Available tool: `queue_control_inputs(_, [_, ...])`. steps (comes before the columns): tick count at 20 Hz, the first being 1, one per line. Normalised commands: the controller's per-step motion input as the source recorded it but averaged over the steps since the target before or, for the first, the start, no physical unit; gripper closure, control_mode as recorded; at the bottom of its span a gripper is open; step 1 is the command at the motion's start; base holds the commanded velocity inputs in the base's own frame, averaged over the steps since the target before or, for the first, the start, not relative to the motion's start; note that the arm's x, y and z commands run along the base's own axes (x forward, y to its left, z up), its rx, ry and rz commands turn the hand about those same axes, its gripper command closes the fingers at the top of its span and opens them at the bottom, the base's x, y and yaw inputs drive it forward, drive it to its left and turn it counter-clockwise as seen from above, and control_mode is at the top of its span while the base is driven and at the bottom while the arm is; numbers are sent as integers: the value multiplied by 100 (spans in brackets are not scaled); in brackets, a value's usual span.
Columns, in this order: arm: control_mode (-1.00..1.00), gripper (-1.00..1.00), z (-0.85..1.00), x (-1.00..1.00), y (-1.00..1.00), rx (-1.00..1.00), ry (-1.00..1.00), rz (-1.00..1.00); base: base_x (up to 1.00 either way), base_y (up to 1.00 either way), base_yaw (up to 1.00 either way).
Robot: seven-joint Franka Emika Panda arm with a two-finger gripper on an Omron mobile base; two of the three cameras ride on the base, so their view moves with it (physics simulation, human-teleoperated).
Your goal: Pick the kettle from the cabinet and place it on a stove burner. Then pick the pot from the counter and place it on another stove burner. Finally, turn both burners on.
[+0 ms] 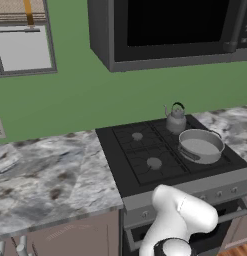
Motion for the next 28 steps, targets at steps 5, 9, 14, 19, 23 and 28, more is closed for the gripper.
queue_control_inputs(5, [-100,-100,-41,16,-20,0,4,-7,0,0,0])
queue_control_inputs(9, [-100,-100,-41,18,-20,1,4,-11,0,0,0])
queue_control_inputs(14, [-100,-100,-36,30,-3,2,7,-11,0,0,0])
queue_control_inputs(19, [-100,-100,-26,21,-9,1,11,-9,0,0,0])
queue_control_inputs(23, [-100,-100,-37,23,-20,7,10,-7,0,0,0])
queue_control_inputs(28, [-100,-100,-36,22,-12,5,4,-5,0,0,0])
